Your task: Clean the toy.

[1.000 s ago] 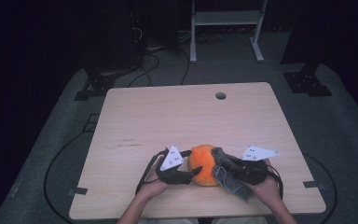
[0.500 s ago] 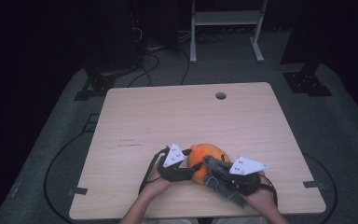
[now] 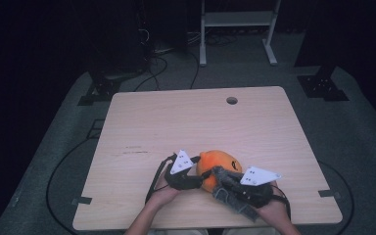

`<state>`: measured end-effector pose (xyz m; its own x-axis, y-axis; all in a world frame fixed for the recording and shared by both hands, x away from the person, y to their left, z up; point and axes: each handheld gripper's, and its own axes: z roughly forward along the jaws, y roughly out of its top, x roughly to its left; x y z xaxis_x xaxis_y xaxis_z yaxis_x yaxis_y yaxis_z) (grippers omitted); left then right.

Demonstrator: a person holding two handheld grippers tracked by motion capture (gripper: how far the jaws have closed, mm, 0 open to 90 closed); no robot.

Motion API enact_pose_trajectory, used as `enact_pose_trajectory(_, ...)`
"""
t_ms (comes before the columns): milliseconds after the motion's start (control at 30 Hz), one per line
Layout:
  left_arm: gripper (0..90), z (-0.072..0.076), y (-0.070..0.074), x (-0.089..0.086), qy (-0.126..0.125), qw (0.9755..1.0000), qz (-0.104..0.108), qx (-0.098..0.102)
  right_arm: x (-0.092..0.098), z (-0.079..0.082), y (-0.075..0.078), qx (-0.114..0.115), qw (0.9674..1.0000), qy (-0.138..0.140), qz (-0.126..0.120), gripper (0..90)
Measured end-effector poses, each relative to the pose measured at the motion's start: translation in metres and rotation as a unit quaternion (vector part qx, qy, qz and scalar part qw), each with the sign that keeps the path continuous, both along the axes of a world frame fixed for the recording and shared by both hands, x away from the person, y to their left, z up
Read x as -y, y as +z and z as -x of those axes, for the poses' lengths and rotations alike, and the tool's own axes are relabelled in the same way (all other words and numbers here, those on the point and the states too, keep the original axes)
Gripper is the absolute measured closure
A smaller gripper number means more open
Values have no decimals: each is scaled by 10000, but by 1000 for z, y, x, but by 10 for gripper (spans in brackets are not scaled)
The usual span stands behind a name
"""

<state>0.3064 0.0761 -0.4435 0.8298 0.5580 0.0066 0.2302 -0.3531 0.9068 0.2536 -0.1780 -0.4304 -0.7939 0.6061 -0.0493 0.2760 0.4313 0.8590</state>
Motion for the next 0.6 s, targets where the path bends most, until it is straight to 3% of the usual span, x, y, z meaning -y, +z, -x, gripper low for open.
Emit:
enact_pose_trajectory(133, 374, -1, 0, 1, -44, 10000, -7, 18, 21, -11, 4, -8, 9988, -487, -21, 750)
enact_pose_trajectory(233, 368, 0, 0, 0, -53, 10000, 19, -2, 27, -18, 2, -248, 9986, -436, -161, 747)
enact_pose_trajectory(367, 241, -2, 1, 1, 1, 9992, 184, -342, 23, -16, -1, -261, 9990, -354, 23, 748)
enact_pose_trajectory(467, 302, 2, 0, 5, -95, 9996, 148, -206, 26, -12, 7, -216, 9991, -353, 13, 752)
enact_pose_trajectory(533, 320, 7, 2, 10, -297, 9995, -8, 82, 23, -8, 18, -95, 9997, -134, -165, 752)
enact_pose_trajectory(600, 330, 13, 3, 16, -522, 9977, -192, 378, 16, -7, 26, -18, 9999, 61, -102, 751)
